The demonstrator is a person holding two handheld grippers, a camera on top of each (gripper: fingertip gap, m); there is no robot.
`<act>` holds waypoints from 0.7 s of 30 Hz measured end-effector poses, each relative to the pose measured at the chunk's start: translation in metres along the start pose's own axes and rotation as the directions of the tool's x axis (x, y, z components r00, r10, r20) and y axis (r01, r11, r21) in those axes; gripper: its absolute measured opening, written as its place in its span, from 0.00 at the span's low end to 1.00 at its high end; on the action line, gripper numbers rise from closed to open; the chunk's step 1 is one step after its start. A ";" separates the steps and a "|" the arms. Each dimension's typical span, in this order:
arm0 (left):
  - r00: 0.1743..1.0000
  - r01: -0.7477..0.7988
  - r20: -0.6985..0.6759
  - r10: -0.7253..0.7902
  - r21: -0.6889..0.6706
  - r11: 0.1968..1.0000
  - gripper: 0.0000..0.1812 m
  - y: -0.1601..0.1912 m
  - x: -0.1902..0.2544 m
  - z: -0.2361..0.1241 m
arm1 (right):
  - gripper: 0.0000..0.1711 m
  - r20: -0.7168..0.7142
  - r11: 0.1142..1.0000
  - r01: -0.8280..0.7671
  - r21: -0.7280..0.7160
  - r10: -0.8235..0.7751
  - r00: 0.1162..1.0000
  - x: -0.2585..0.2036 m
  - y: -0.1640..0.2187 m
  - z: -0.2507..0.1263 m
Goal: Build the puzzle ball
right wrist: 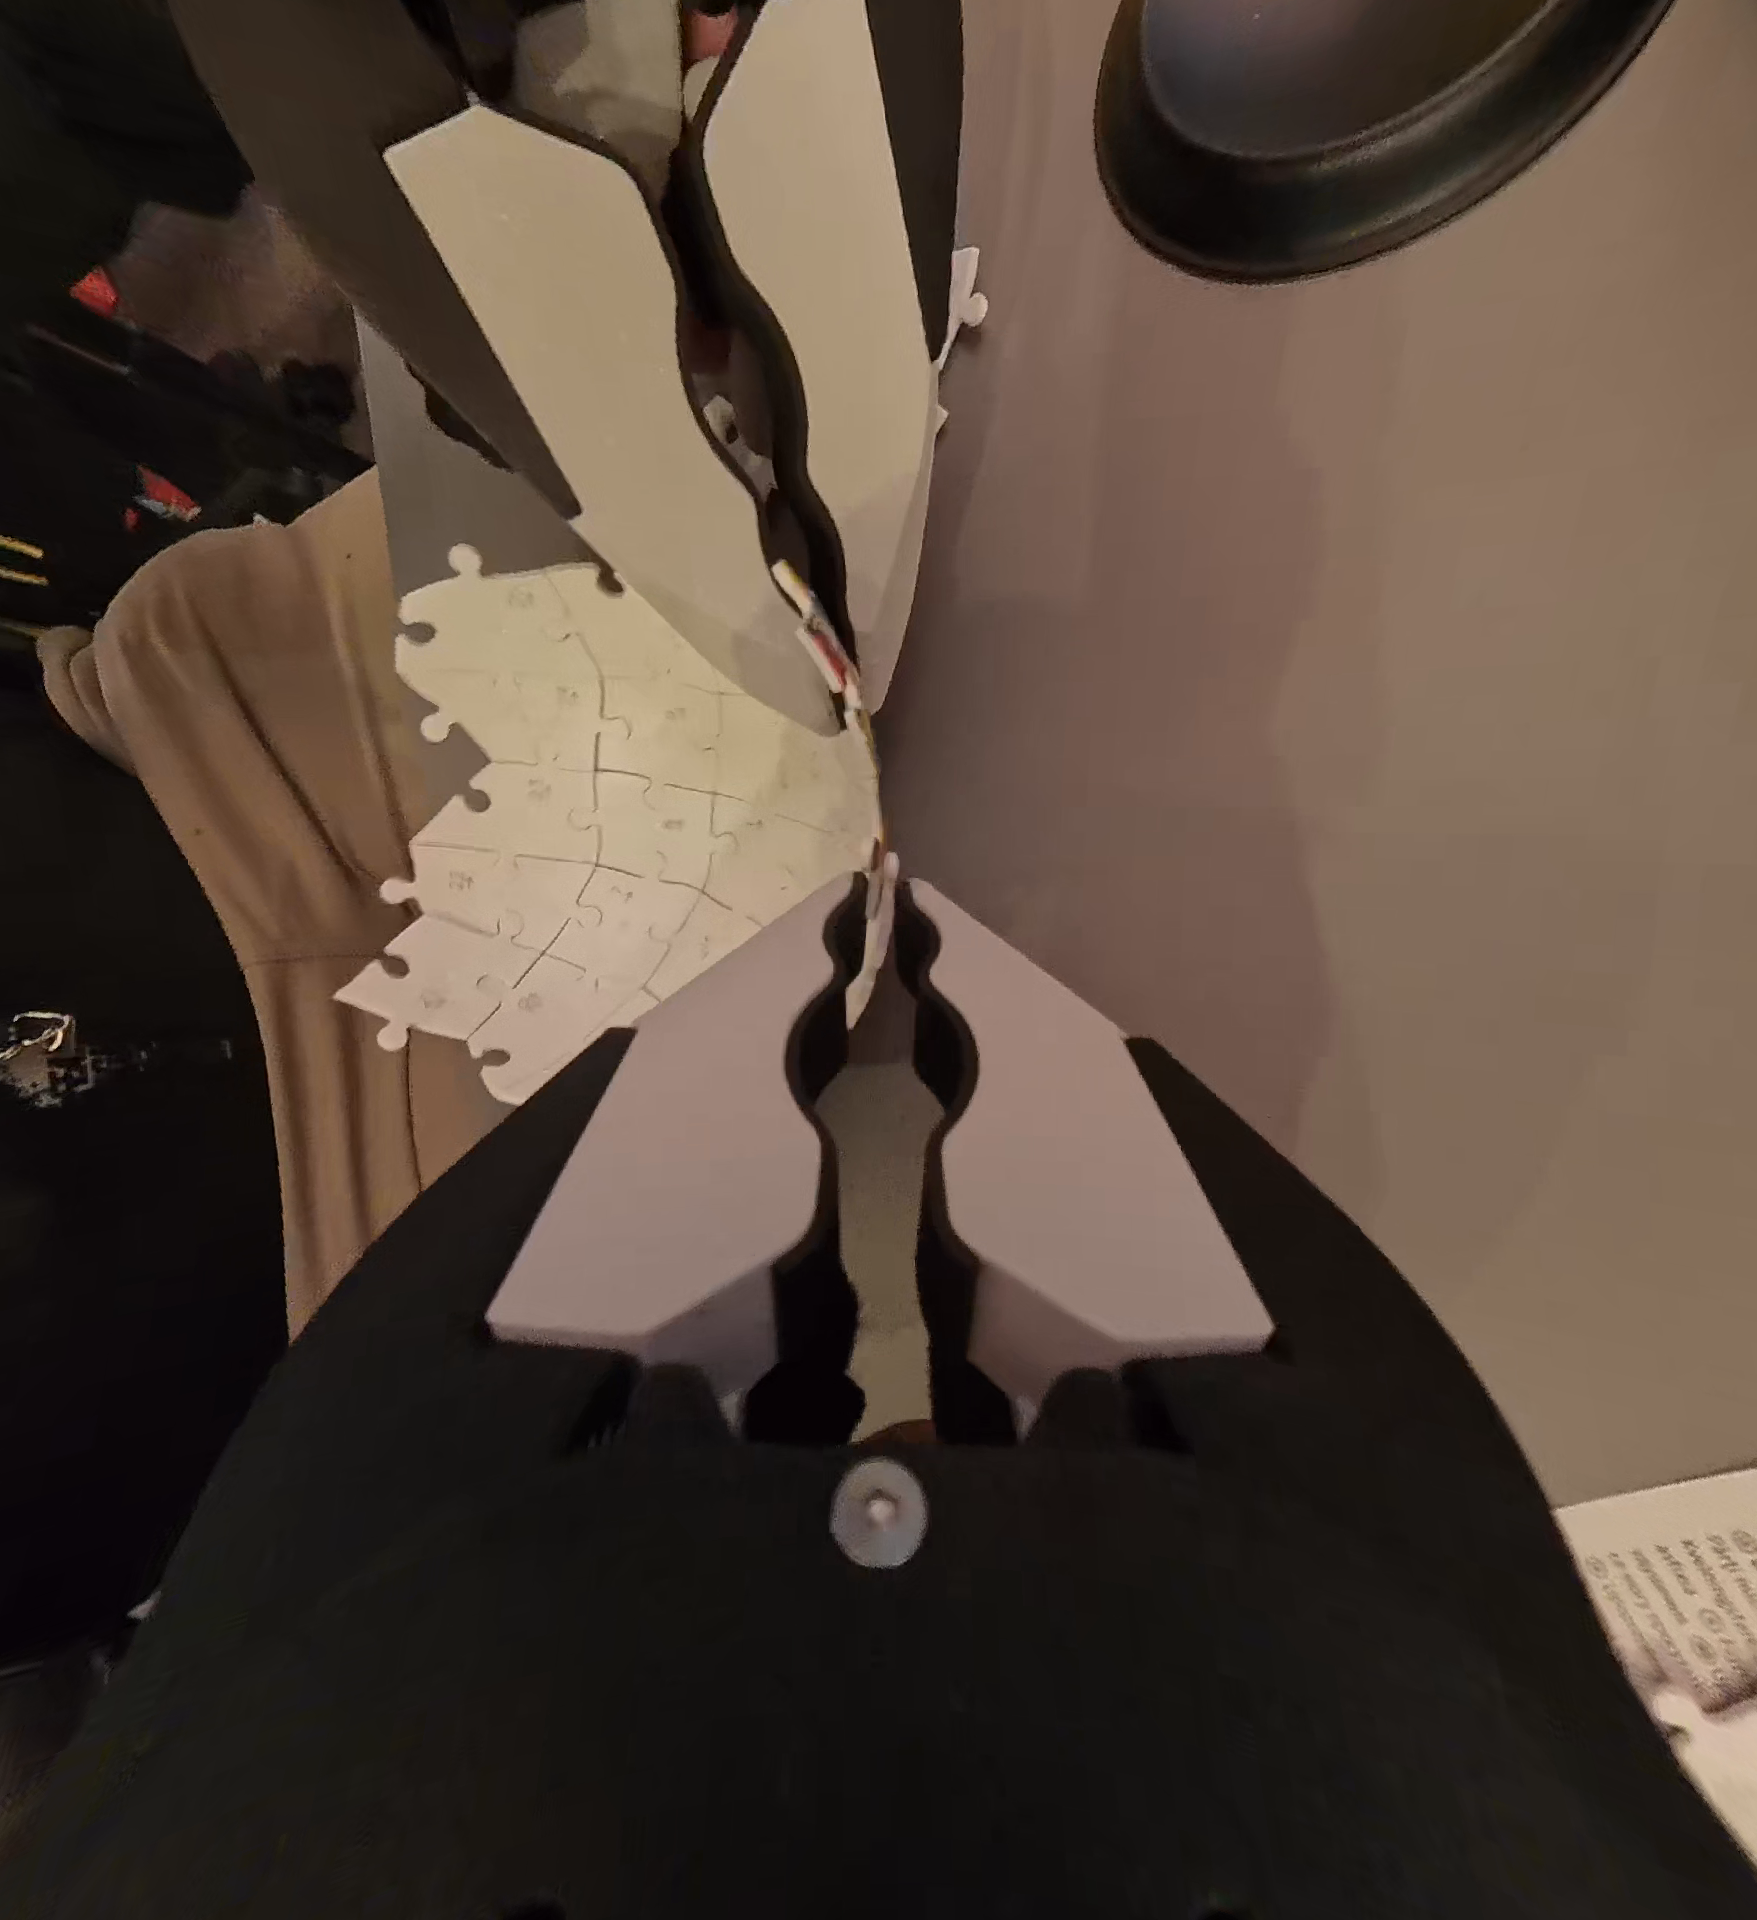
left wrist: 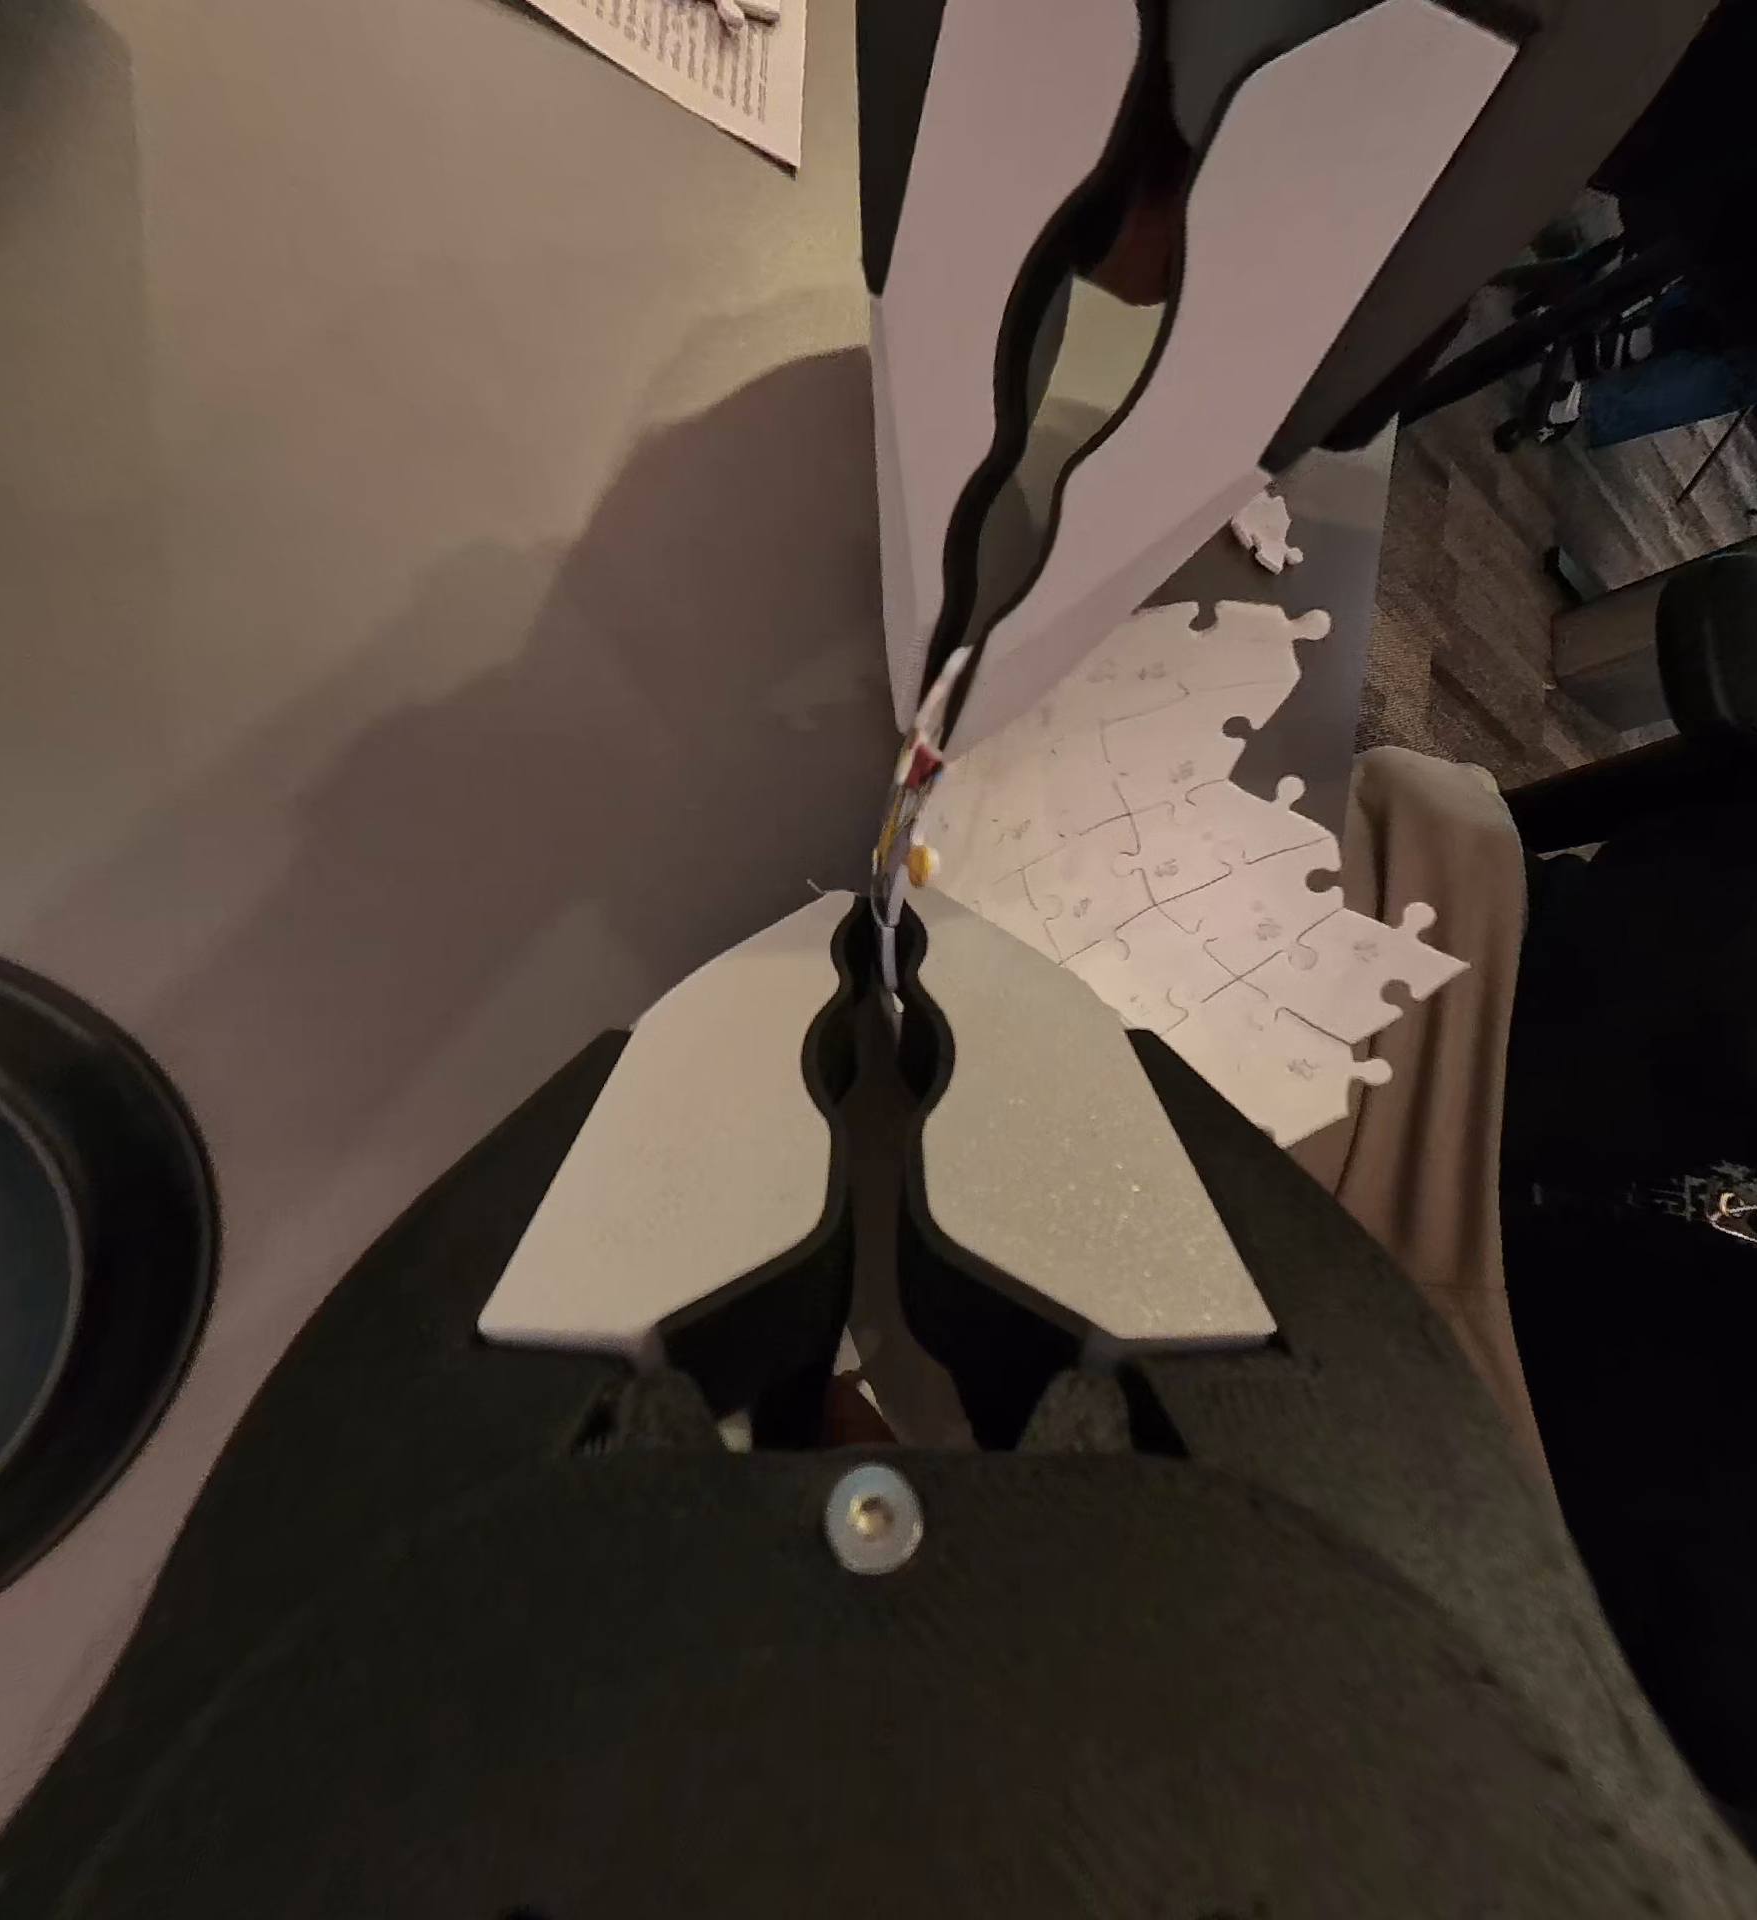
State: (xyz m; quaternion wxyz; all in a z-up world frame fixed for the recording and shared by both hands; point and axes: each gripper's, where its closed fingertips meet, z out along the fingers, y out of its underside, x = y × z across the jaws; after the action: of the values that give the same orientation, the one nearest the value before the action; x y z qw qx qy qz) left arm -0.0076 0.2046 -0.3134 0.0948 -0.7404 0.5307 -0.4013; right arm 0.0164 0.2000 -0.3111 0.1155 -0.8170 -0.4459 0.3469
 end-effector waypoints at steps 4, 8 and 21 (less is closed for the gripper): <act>1.000 0.006 -0.004 -0.006 0.003 1.000 0.01 0.001 0.002 -0.001 | 0.00 -0.008 1.000 0.020 0.020 -0.020 1.000 -0.002 0.000 0.000; 1.000 0.015 0.003 -0.015 0.008 1.000 0.01 -0.001 0.000 -0.001 | 0.00 -0.043 0.998 0.058 0.029 -0.056 0.997 -0.002 -0.001 -0.001; 0.999 0.033 0.018 -0.034 0.022 0.999 0.01 -0.001 -0.001 -0.002 | 0.02 -0.050 0.997 0.063 0.037 -0.061 0.997 -0.004 -0.002 -0.002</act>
State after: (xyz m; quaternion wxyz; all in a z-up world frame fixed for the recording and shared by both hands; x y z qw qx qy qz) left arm -0.0085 0.2063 -0.3121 0.1009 -0.7518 0.5131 -0.4016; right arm 0.0147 0.1981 -0.3070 0.1527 -0.8087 -0.4613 0.3315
